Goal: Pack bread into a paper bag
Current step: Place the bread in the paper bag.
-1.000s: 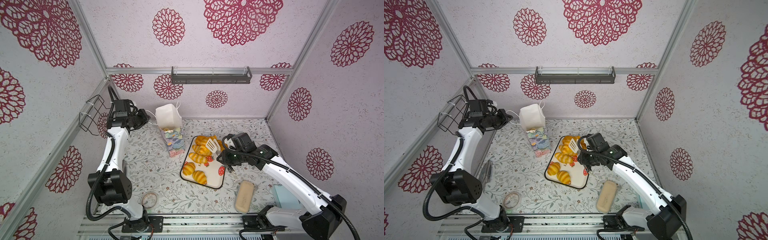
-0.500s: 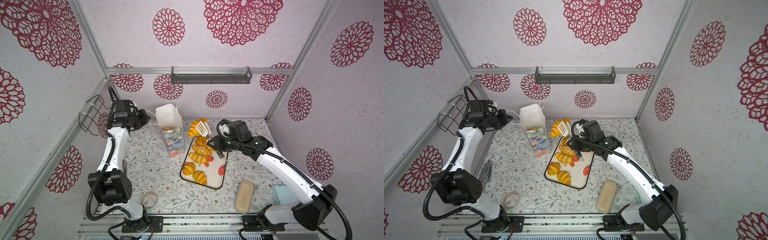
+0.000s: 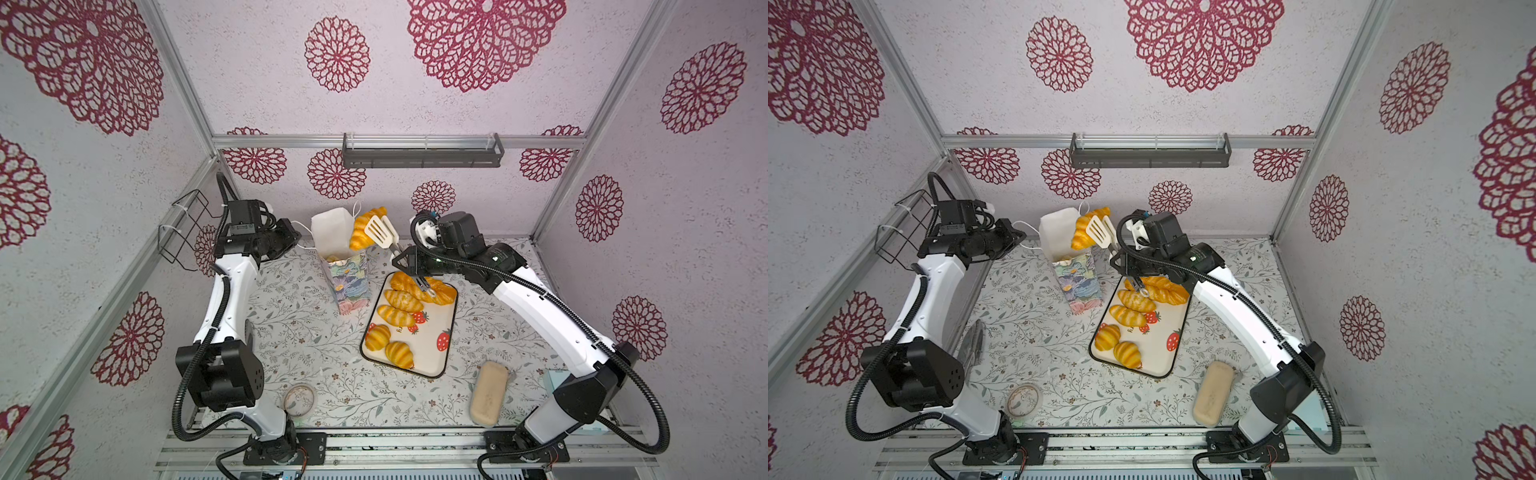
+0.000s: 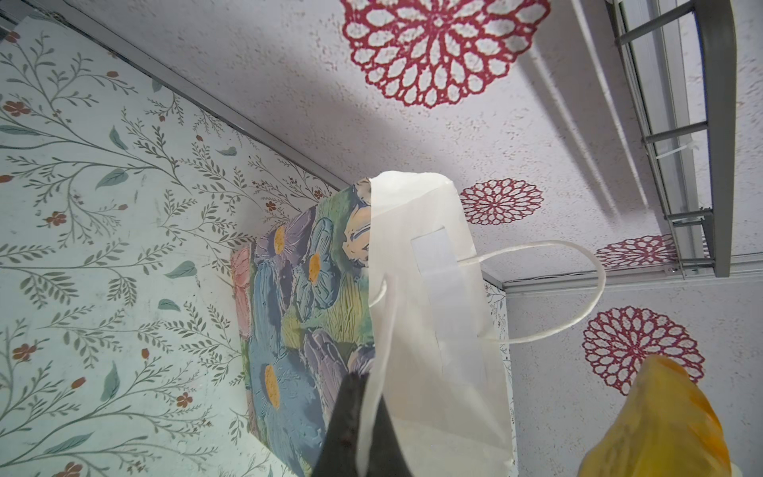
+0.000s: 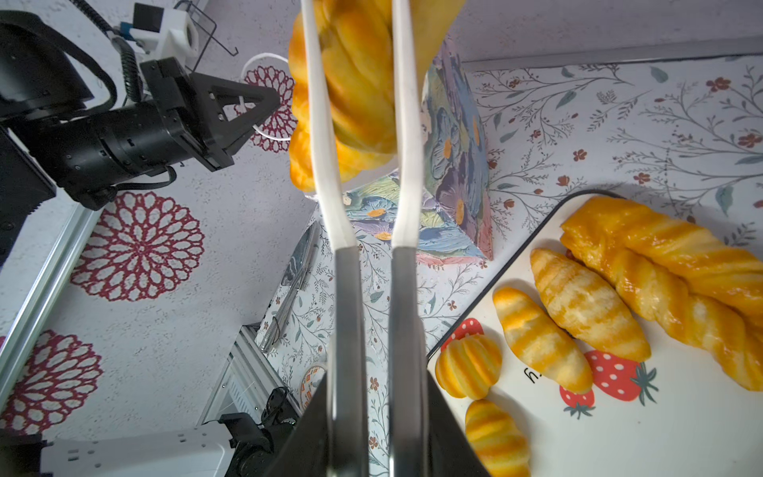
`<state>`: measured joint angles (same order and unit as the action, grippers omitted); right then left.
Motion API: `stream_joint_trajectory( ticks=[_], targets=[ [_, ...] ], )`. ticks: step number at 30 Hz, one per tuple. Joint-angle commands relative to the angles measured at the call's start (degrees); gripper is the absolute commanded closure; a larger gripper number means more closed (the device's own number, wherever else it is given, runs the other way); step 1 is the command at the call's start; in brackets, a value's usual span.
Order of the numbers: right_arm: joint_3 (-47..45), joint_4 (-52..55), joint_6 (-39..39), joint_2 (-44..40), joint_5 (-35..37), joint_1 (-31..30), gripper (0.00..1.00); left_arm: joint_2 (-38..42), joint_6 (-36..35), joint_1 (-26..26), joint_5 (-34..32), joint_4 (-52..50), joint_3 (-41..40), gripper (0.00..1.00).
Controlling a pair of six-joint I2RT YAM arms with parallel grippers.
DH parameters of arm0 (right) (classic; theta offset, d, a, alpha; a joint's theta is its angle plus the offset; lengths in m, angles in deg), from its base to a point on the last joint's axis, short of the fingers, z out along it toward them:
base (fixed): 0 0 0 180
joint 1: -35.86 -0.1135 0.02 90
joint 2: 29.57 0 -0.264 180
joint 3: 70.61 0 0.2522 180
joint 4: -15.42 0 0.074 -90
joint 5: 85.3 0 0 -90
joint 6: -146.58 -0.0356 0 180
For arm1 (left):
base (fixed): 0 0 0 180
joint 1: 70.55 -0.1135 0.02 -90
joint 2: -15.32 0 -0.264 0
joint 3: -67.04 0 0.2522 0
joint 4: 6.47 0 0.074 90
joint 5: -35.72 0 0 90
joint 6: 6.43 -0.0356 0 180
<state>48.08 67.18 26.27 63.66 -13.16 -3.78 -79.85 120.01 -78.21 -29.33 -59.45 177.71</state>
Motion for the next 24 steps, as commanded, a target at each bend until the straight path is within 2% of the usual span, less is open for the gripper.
stream_joint_trajectory(
  ticks=[1,7,14,24],
  targets=[
    [6.16,1.20,4.13,0.57,0.78,-1.00,0.70,0.00,-0.60,-0.34,0.02,1.17,-0.32,1.00],
    [15.69,7.16,7.10,5.56,4.49,-2.69,0.70,-0.10,-0.52,-0.34,0.10,1.31,-0.44,1.00],
    [29.42,15.95,11.74,13.34,12.57,-5.76,0.70,0.01,-0.60,-0.34,-0.03,1.28,-0.41,1.00],
    [38.94,20.73,15.85,19.63,20.44,-7.99,0.70,-0.25,-0.51,-0.34,0.19,1.27,-0.34,1.00]
  ],
)
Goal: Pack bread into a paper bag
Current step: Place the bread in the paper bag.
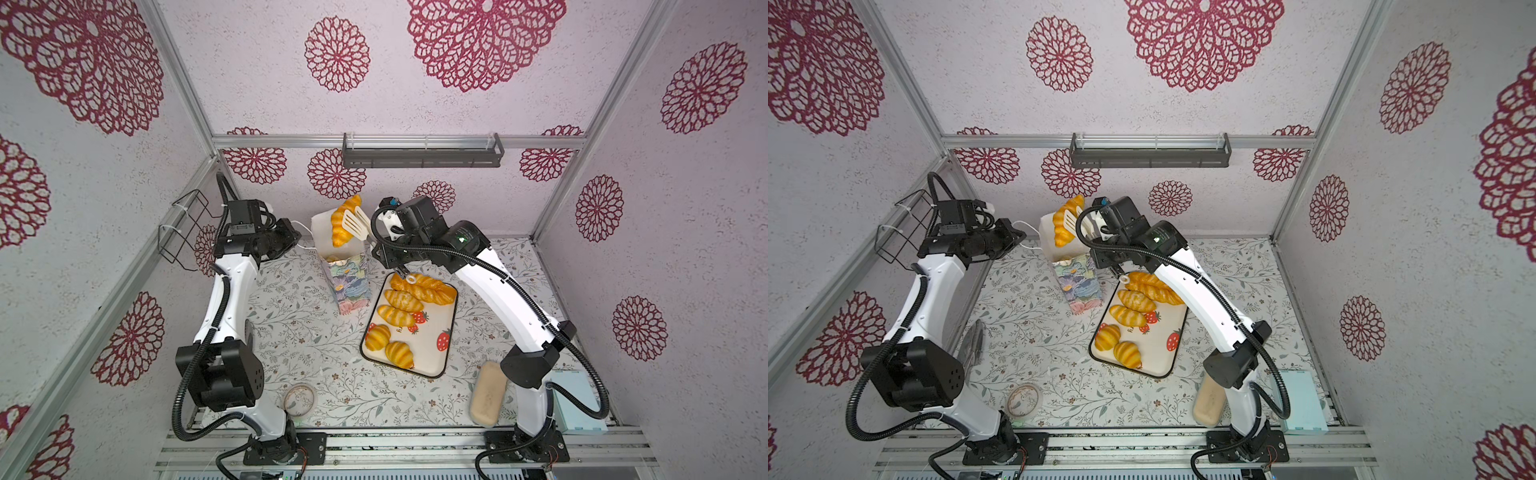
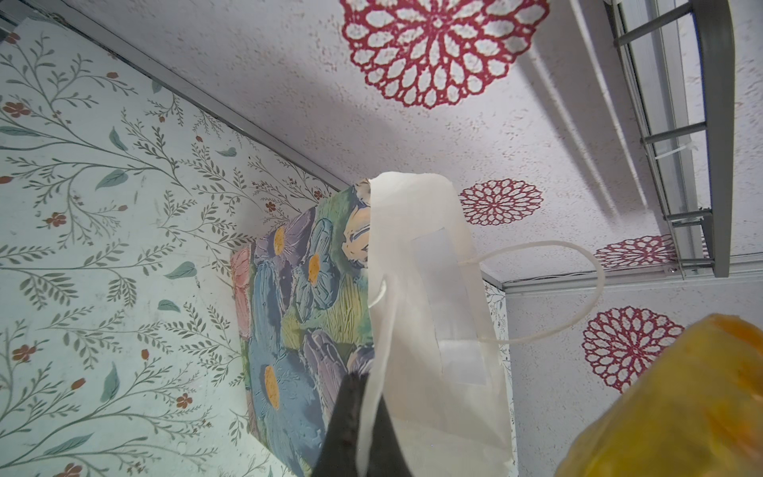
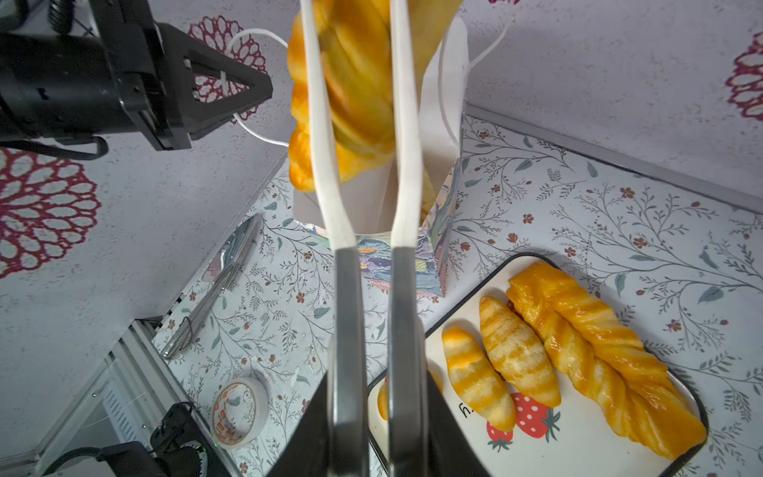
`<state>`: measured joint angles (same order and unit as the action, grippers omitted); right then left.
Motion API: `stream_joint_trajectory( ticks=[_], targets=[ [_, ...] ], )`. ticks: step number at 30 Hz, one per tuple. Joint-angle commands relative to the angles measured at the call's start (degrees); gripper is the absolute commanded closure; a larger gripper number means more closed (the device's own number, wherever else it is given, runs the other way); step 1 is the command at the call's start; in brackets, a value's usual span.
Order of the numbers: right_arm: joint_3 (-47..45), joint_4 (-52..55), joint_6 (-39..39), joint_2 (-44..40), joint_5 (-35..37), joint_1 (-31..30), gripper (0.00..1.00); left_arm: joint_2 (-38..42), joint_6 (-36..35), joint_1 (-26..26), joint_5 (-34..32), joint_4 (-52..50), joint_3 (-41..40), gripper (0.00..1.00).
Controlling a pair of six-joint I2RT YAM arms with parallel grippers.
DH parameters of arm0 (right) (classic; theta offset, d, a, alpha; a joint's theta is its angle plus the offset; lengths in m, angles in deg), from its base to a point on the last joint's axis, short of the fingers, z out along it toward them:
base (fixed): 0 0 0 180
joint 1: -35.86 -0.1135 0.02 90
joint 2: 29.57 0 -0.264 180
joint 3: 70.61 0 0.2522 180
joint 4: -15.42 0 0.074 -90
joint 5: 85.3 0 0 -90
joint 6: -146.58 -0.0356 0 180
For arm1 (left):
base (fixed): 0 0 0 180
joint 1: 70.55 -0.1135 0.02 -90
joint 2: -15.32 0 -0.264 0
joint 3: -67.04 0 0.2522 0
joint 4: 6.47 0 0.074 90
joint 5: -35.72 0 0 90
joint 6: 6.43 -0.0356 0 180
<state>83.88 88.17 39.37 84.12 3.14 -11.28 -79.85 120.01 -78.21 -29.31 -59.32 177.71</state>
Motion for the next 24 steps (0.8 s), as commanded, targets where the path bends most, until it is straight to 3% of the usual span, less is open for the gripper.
stream_joint_trajectory(
  ticks=[1,24],
  targets=[
    [3.23,-0.36,3.15,-0.56,4.73,-0.74,0.70,-0.27,-0.58,-0.29,0.14,1.22,-0.33,1.00],
    [6.82,1.93,7.41,4.70,9.65,-4.88,0.66,-0.54,-0.64,-0.34,0.43,1.05,-0.25,1.00]
  ],
)
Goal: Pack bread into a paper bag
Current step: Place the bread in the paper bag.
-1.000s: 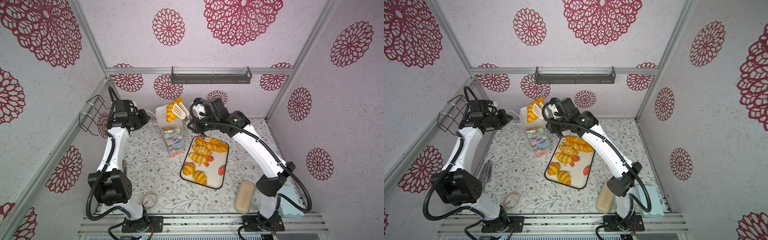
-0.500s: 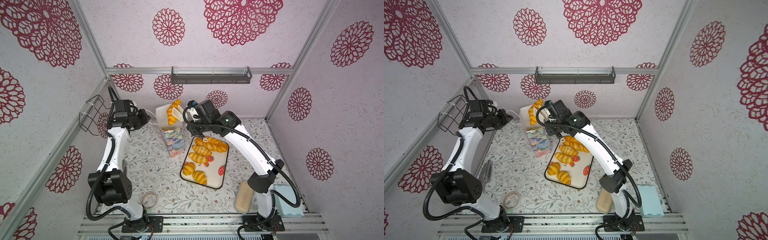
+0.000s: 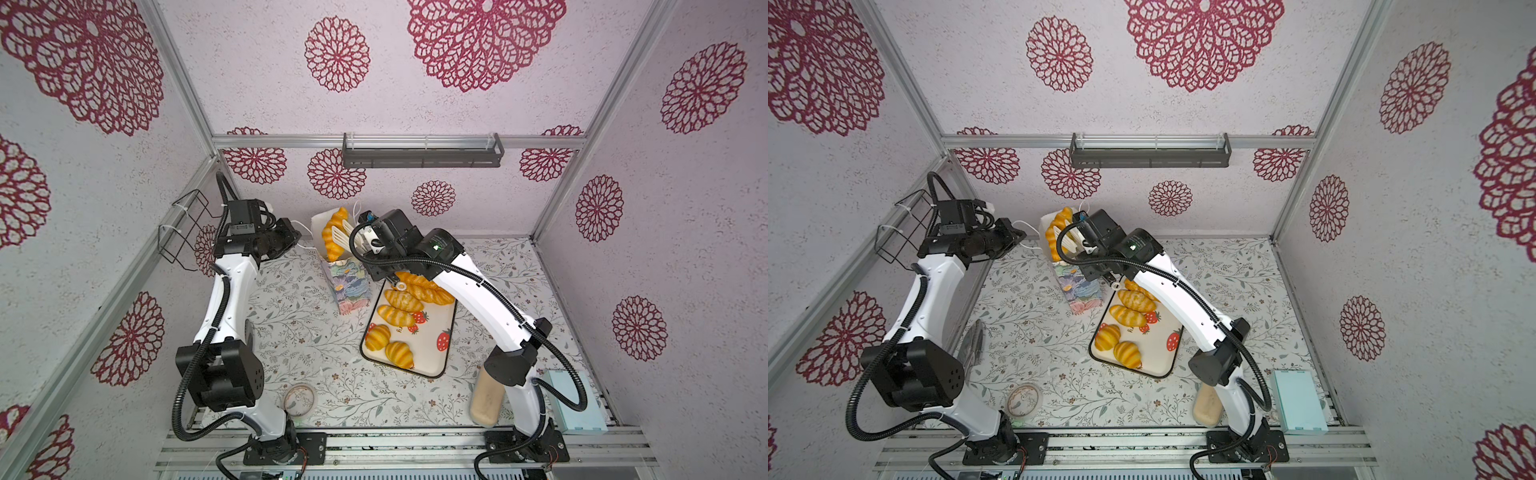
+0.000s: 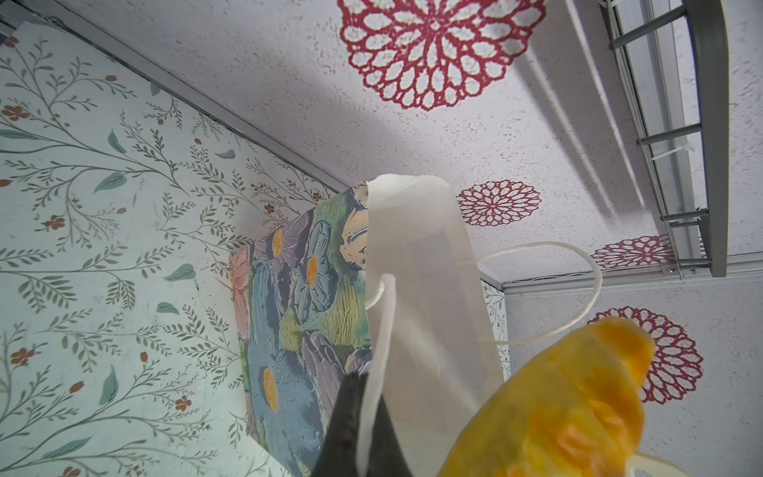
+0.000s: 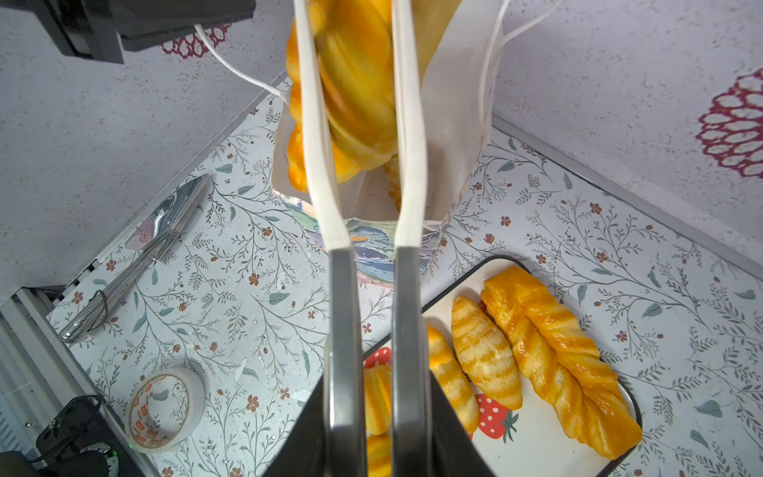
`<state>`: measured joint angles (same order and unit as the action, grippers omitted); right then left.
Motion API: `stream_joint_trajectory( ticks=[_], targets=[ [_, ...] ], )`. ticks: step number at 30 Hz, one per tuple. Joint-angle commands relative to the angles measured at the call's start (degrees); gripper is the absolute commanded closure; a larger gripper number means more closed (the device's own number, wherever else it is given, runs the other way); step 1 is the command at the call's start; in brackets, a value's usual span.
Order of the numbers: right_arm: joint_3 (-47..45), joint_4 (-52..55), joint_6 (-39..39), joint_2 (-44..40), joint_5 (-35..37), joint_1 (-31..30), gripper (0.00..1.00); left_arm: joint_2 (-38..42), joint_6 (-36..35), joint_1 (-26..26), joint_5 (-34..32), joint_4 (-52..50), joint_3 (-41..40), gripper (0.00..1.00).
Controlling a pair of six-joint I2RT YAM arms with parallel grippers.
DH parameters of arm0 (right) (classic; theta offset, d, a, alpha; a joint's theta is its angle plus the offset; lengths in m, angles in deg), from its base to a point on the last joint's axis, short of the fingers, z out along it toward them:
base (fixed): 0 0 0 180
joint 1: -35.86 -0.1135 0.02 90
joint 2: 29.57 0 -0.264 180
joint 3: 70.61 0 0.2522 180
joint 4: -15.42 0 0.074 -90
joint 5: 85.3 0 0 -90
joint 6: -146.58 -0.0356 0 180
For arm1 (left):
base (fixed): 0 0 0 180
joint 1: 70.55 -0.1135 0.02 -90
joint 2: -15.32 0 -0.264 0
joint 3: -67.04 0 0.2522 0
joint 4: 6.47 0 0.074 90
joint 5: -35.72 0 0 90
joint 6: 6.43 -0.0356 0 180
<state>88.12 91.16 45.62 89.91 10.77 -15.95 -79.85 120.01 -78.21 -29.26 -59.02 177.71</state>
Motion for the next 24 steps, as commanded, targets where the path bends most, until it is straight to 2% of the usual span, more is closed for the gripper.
stream_joint_trajectory(
  ticks=[1,12,24],
  targets=[
    [2.59,-1.02,1.00,-1.14,2.16,-0.15,0.64,-0.54,-0.63,-0.34,0.41,0.73,-0.25,1.00],
    [2.56,-0.69,0.18,0.00,1.90,-0.16,0.56,-0.62,-0.56,-0.25,0.74,0.97,-0.22,1.00],
    [2.58,-0.71,-0.03,-0.32,1.50,-0.13,0.52,-0.71,-0.02,-0.25,2.03,1.37,-0.36,1.00]
  ],
)
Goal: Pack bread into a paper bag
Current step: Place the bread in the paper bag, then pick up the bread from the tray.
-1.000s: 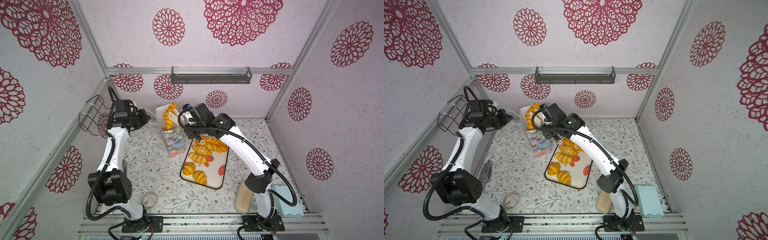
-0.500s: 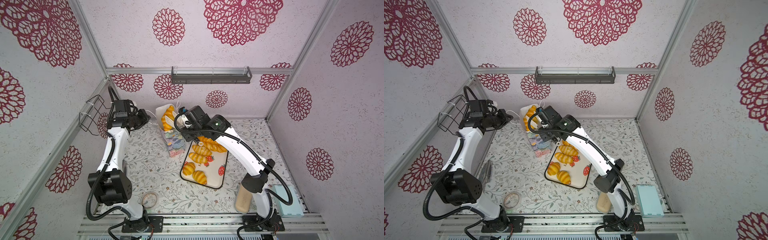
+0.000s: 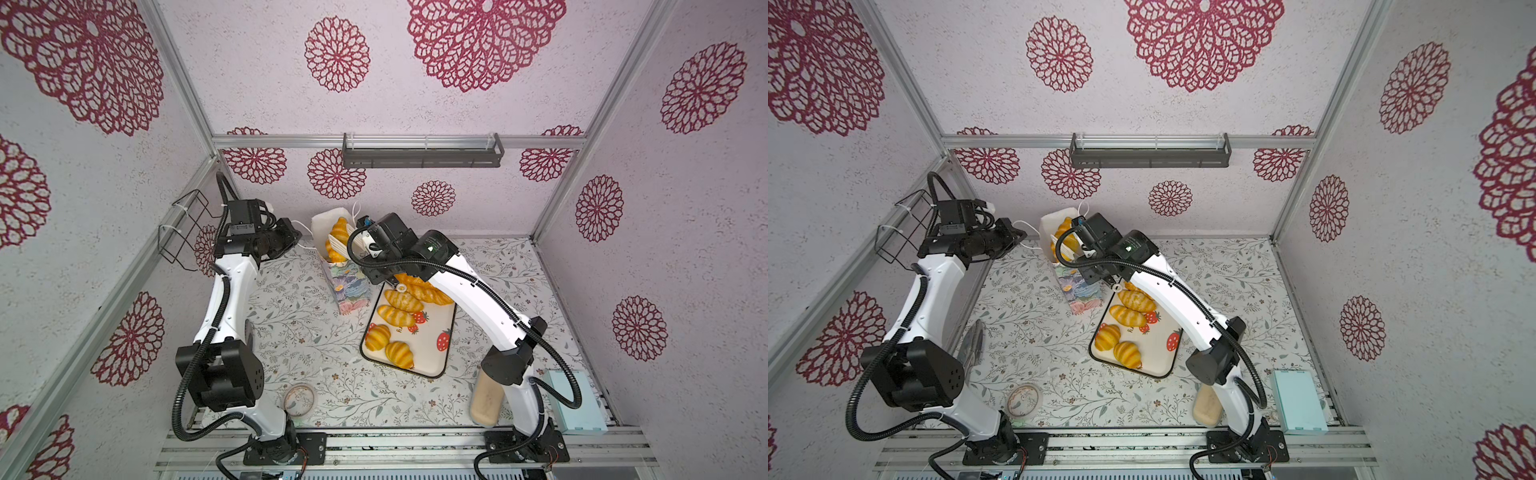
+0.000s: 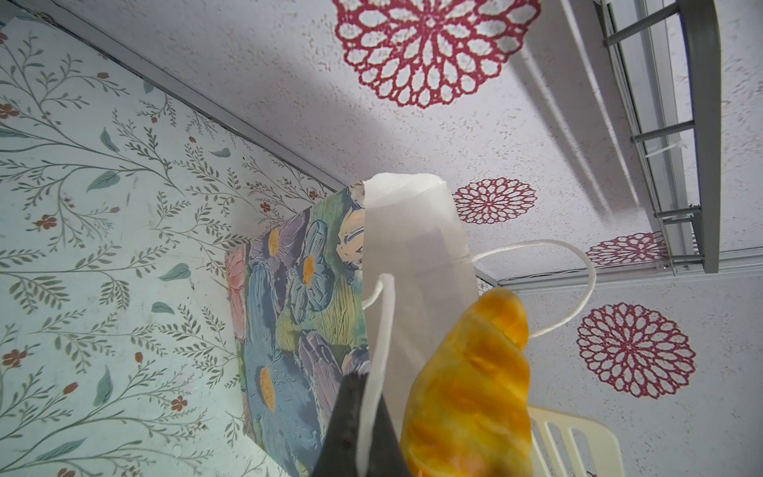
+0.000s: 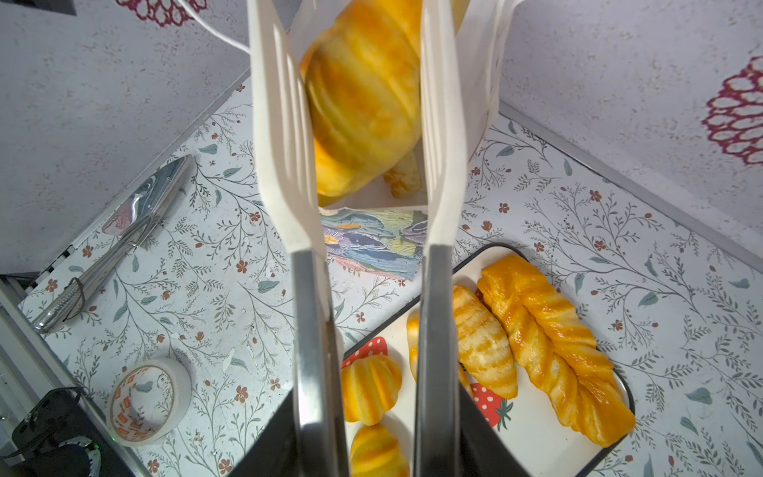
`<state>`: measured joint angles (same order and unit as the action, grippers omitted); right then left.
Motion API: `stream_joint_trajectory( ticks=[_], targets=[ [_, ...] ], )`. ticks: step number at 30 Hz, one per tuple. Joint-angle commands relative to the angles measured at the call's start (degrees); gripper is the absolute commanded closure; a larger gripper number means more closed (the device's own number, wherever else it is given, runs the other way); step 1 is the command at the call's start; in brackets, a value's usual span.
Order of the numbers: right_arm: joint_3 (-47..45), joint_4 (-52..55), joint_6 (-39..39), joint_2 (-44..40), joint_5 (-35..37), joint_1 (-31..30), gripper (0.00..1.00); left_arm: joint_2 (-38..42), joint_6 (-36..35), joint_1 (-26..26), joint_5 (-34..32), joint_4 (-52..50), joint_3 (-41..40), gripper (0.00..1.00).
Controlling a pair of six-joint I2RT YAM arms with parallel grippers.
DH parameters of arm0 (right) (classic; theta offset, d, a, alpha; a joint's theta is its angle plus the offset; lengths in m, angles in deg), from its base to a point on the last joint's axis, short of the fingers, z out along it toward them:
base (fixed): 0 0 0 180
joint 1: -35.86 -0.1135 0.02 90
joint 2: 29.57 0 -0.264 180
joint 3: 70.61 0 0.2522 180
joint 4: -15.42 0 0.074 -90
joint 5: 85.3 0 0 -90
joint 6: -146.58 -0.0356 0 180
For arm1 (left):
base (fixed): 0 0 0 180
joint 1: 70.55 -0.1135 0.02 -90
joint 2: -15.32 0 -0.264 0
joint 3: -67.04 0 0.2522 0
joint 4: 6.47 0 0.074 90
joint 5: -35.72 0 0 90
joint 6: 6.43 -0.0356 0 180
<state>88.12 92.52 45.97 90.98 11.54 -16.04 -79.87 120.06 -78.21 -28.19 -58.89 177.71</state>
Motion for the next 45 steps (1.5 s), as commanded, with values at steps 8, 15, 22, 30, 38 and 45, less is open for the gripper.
stream_joint_trajectory(
  ticks=[8,15,22,30,38,45],
  targets=[
    [2.56,-1.88,-0.28,-1.81,1.43,-0.11,0.52,-0.52,-0.06,-0.07,0.98,1.26,-0.31,1.00],
    [2.39,-1.41,-0.57,-3.50,3.58,-0.10,0.53,-0.30,-0.07,0.03,0.85,1.24,-0.31,1.00],
    [-3.53,-5.08,-1.43,-8.99,5.35,0.01,0.54,0.10,-0.37,0.46,0.52,1.06,-0.25,1.00],
    [-7.42,-4.80,-2.00,-13.52,8.11,0.04,0.55,0.41,-0.42,0.42,0.28,1.07,-0.22,1.00],
    [-23.25,-9.28,-4.41,-23.06,8.65,1.75,0.55,0.63,-0.63,0.37,-0.07,1.08,-0.31,1.00],
    [-38.47,-12.67,-8.28,-31.49,5.54,4.98,0.55,0.63,-0.65,0.32,-0.33,1.08,-0.38,1.00]
  ],
)
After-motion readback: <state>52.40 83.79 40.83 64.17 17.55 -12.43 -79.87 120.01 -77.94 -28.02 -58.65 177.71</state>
